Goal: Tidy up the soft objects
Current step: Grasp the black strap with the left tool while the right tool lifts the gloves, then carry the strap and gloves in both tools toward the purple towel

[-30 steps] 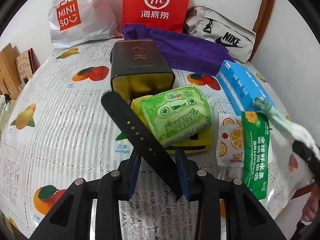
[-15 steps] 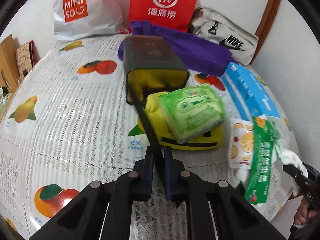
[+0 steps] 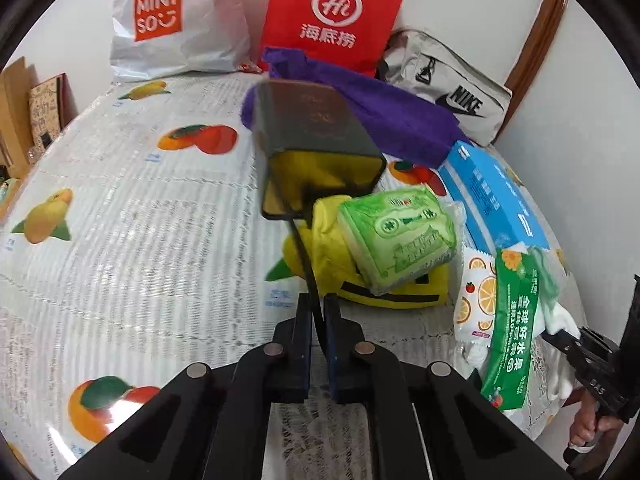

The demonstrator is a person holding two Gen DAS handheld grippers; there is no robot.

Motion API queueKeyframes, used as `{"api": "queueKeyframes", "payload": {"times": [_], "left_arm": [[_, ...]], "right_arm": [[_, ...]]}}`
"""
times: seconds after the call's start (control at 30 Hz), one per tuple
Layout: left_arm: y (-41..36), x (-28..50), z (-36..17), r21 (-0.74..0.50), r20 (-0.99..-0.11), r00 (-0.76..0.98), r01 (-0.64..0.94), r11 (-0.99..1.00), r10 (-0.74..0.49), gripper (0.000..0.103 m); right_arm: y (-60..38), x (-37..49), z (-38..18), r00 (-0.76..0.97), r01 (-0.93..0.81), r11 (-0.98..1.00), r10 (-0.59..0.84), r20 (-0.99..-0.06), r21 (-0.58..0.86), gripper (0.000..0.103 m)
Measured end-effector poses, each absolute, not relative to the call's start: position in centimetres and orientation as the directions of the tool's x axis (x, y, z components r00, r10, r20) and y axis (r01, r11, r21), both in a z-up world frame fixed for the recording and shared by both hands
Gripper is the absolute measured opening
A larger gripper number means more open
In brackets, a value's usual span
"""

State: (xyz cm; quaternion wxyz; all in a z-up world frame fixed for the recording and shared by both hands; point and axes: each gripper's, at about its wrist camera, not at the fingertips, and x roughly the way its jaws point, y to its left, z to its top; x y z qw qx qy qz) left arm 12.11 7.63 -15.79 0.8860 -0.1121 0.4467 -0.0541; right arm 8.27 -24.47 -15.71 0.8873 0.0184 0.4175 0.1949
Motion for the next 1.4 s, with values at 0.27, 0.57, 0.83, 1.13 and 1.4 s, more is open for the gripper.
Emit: {"api": "queueKeyframes", "payload": {"times": [0.27,0.57,0.83,1.13,1.4], "left_arm": [[8.3,10.7,-14.0,-0.248,-0.764,0.617,-0.007,0.969,-0.191,0.005],[9.1,10.3,-11.2,-0.247,-0.738,0.65,-0.01,0.969,-0.181,0.005],[9.1,11.9,-11.4,-0.223,-0.765,0.621,-0.006,0.975,-0.172,0.005],[8.4,13.4,-14.2,-0.231,-0.815,0.545,0.001,0.973,-0.194,0.04],[7.7,14.1,-16.7,-0.227,-0.839,0.503,0.023,0.974,-0.207,0.04]], "right_arm": [[-25.8,6.9,-12.8,0.618,-0.299,0.936,0.338,-0.71,0.186,0.014],[-25.5,6.5,-8.5,0.665,-0.324,0.93,0.356,-0.657,0.176,0.014],[-25.0,8.6,-6.3,0.683,-0.332,0.929,0.356,-0.637,0.163,0.014],[-23.9,10.1,-7.4,0.648,-0.352,0.92,0.372,-0.664,0.172,0.014],[-23.9,10.8,-8.9,0.618,-0.341,0.921,0.37,-0.694,0.188,0.014]]}}
